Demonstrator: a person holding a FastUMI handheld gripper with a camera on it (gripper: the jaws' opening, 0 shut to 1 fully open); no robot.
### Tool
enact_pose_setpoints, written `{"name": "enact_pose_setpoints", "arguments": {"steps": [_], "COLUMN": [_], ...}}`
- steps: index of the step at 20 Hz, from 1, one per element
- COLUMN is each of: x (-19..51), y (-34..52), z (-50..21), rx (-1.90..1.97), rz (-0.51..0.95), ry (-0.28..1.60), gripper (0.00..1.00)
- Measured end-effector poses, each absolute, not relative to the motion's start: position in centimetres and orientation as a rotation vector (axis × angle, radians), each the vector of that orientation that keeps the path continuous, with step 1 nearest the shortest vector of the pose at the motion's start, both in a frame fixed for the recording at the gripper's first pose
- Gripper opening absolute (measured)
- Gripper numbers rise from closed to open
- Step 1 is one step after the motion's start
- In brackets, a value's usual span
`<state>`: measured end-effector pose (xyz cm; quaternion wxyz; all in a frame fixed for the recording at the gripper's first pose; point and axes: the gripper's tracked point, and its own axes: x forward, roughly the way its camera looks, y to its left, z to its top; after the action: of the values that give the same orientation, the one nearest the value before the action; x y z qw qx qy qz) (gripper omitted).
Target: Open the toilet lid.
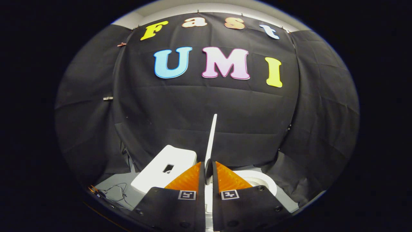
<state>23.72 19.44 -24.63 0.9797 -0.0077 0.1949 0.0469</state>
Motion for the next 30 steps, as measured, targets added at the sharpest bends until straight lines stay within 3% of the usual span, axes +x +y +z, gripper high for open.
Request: {"name": "enact_pose_setpoints", "arguments": {"steps": [13,22,24,30], "x": [22.8,22.4,22.1,20.7], "y": [29.5,30.4,30.6,31.0], "z": [-25.7,-25.6,-25.4,-25.7], "rx": [-0.164,-0.221,-0.226,-0.208], "rz": [0.184,0.164,0.176,0.217], "ry": [0.341,0.299,0.28,0.288], "gripper": [0.14,0.14,0.2,0.87]}}
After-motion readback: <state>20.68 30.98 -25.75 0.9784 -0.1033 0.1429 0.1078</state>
